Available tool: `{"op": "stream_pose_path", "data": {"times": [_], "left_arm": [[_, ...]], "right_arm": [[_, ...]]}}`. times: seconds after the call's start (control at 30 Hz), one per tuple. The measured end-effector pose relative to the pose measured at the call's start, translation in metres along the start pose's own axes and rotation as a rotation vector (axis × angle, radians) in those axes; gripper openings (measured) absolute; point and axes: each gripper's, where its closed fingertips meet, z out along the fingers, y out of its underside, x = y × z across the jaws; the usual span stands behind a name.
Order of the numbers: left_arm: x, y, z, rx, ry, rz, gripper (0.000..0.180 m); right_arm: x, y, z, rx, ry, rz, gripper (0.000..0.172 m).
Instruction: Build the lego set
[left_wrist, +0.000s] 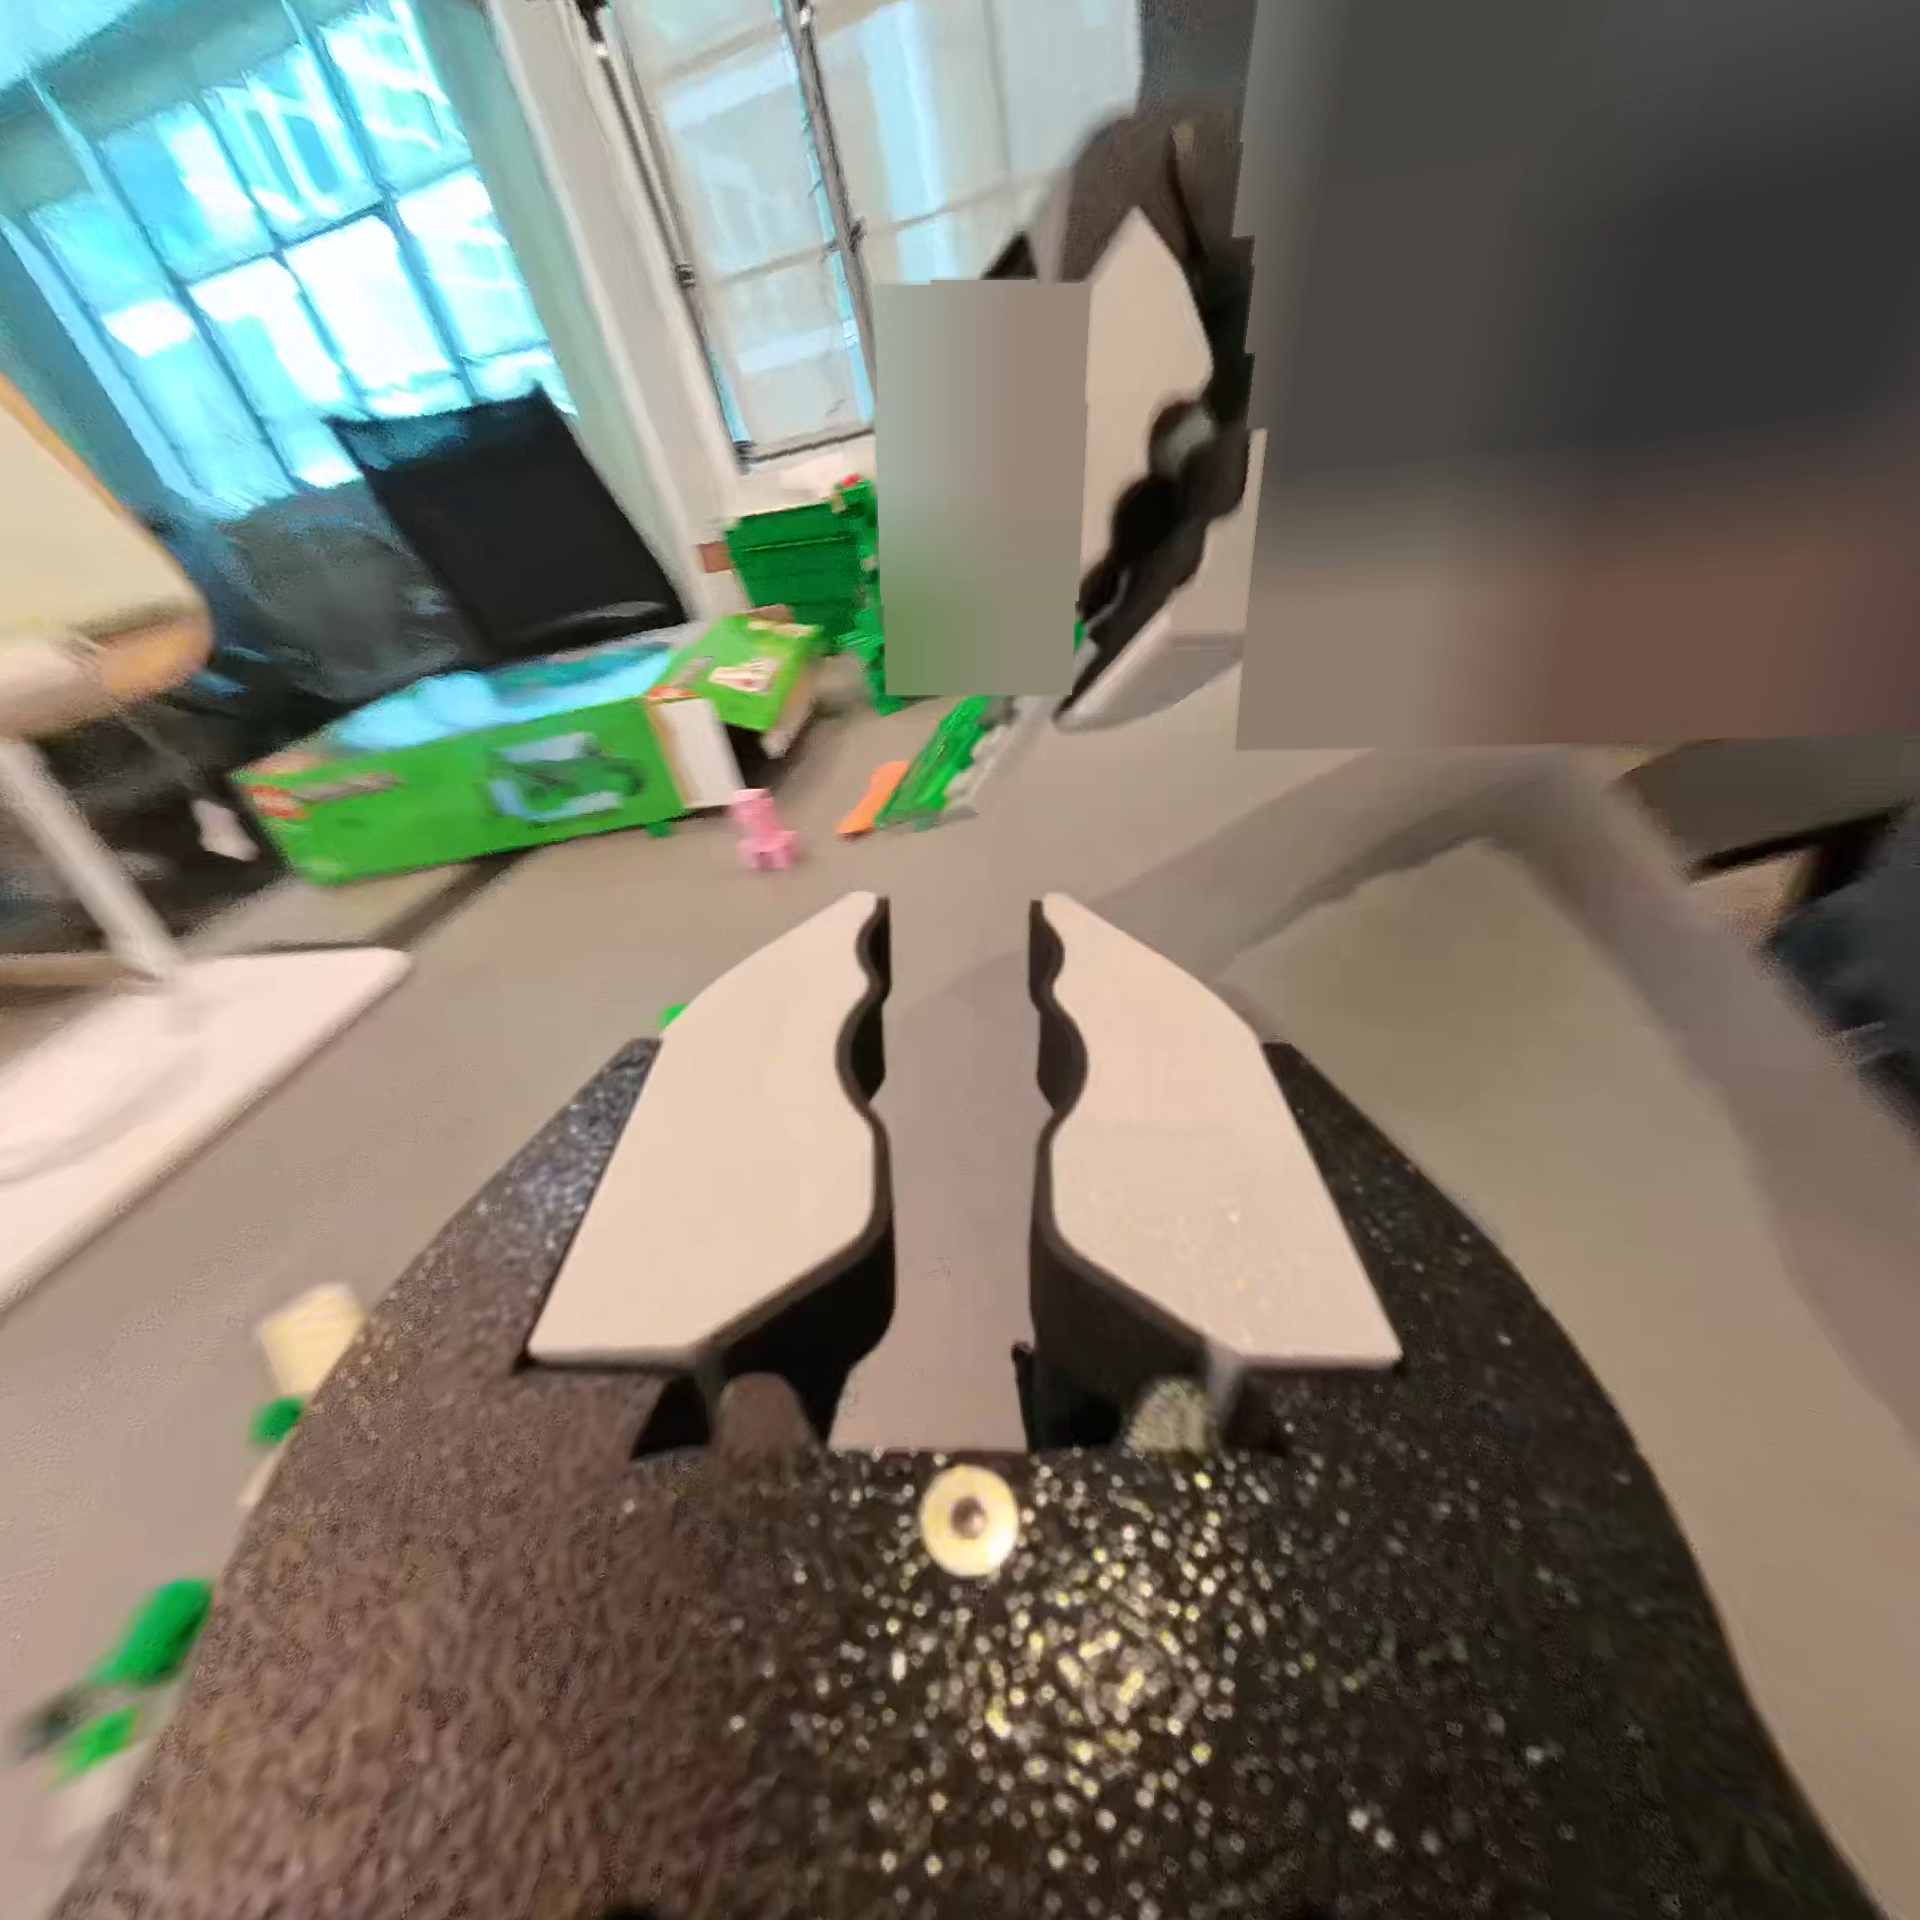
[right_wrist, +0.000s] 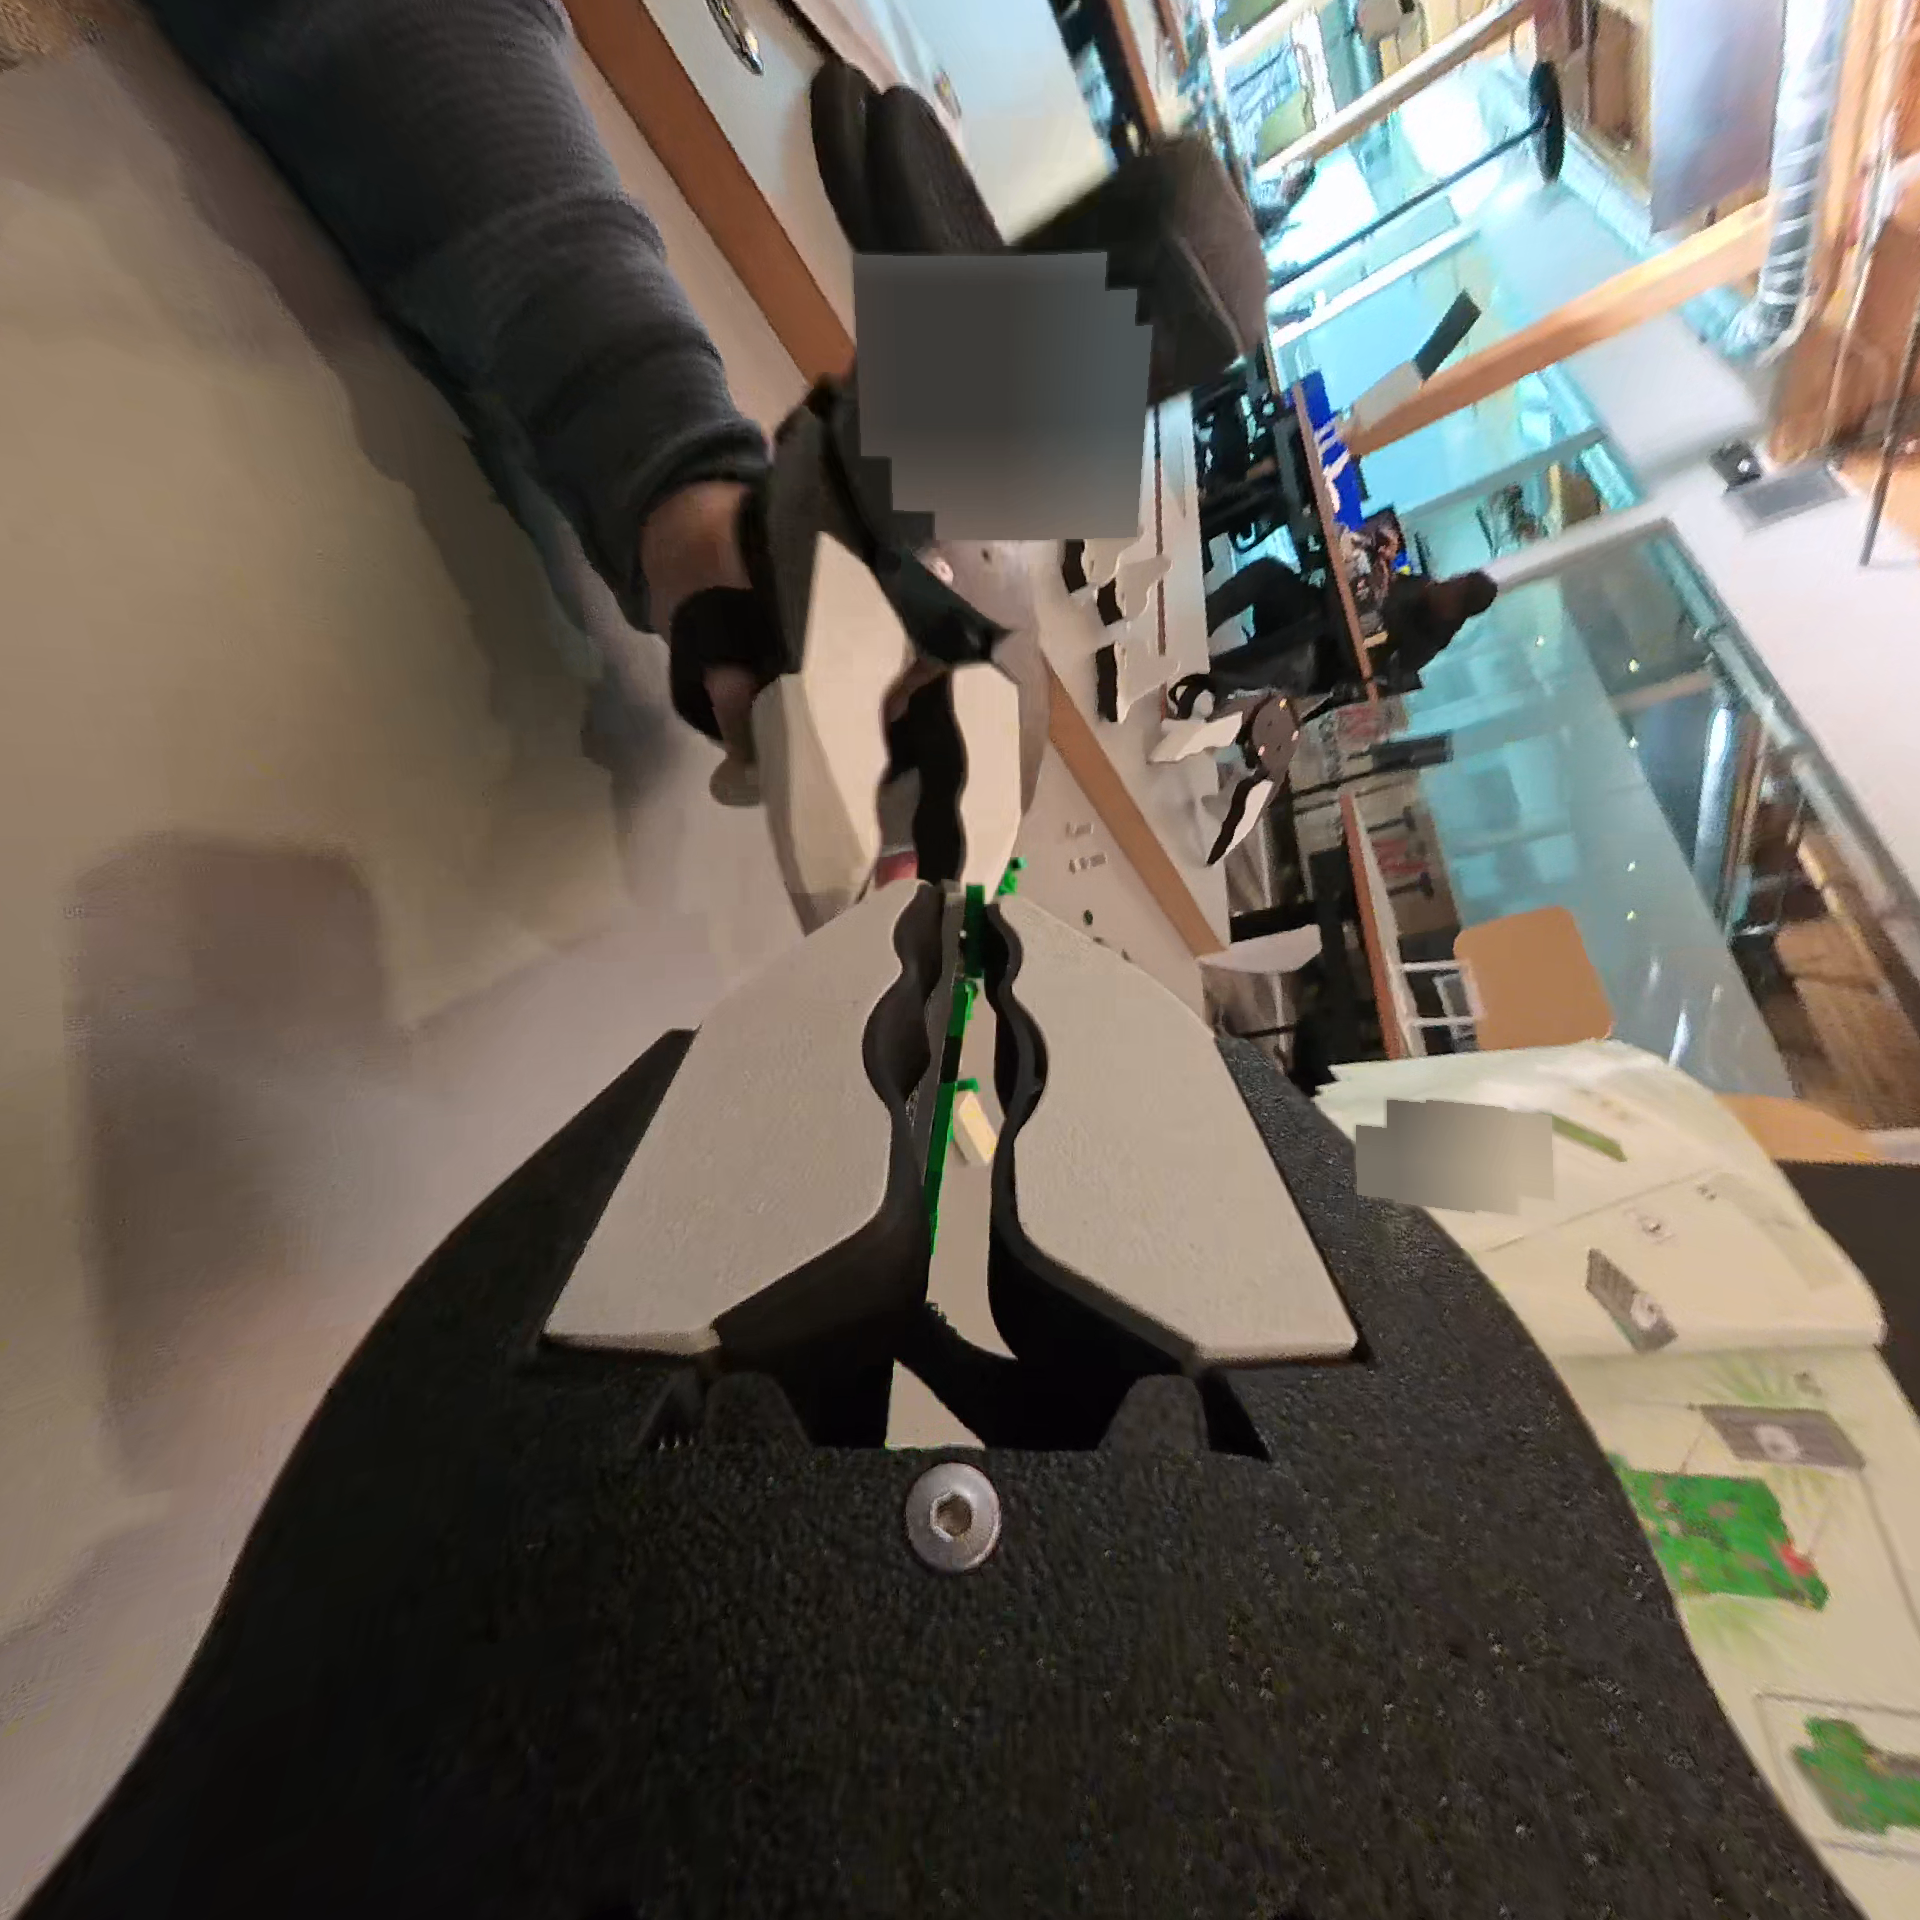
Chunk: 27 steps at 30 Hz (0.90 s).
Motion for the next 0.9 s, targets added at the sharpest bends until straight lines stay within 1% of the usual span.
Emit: {"op": "stream_pose_path", "data": {"times": [0.07,0.13,0.27,0.37,0.43,0.5,0.57,0.63,0.7,0.77,0.9], "left_arm": [[-0.003,-0.006,-0.002,0.059,0.073,-0.214,0.015],[-0.013,-0.011,-0.007,0.137,0.114,-0.431,0.013],[-0.022,-0.025,-0.016,0.304,0.311,-0.883,0.034],[-0.017,-0.025,-0.012,0.33,0.436,-1.103,0.042],[-0.008,-0.021,-0.005,0.292,0.501,-1.191,0.043],[0.003,-0.015,0.003,0.227,0.538,-1.246,0.043],[0.009,-0.014,0.005,0.213,0.582,-1.295,0.039],[0.013,-0.016,0.005,0.213,0.643,-1.339,0.03],[0.017,-0.017,0.004,0.216,0.688,-1.359,0.013],[0.018,-0.017,0.002,0.22,0.726,-1.398,0.009],[0.01,-0.011,0.004,0.245,0.68,-1.446,0.006]], "right_arm": [[0.002,-0.002,-0.002,0.006,0.012,-0.039,0.007],[0.002,-0.004,-0.005,0.008,0.023,-0.096,0.007],[0.001,-0.008,-0.004,-0.028,0.048,-0.311,0.007],[-0.01,-0.013,0.002,-0.036,0.021,-0.468,0.007],[-0.017,-0.016,0.006,-0.023,0.002,-0.536,0.007],[-0.023,-0.019,0.009,-0.011,-0.005,-0.593,0.007],[-0.025,-0.02,0.011,-0.009,-0.005,-0.646,0.007],[-0.029,-0.021,0.013,-0.006,-0.01,-0.689,0.007],[-0.033,-0.019,0.014,-0.007,-0.022,-0.715,0.007],[-0.036,-0.018,0.016,0.003,-0.023,-0.725,0.007],[-0.039,-0.007,0.022,-0.028,-0.016,-0.761,0.009]]}}
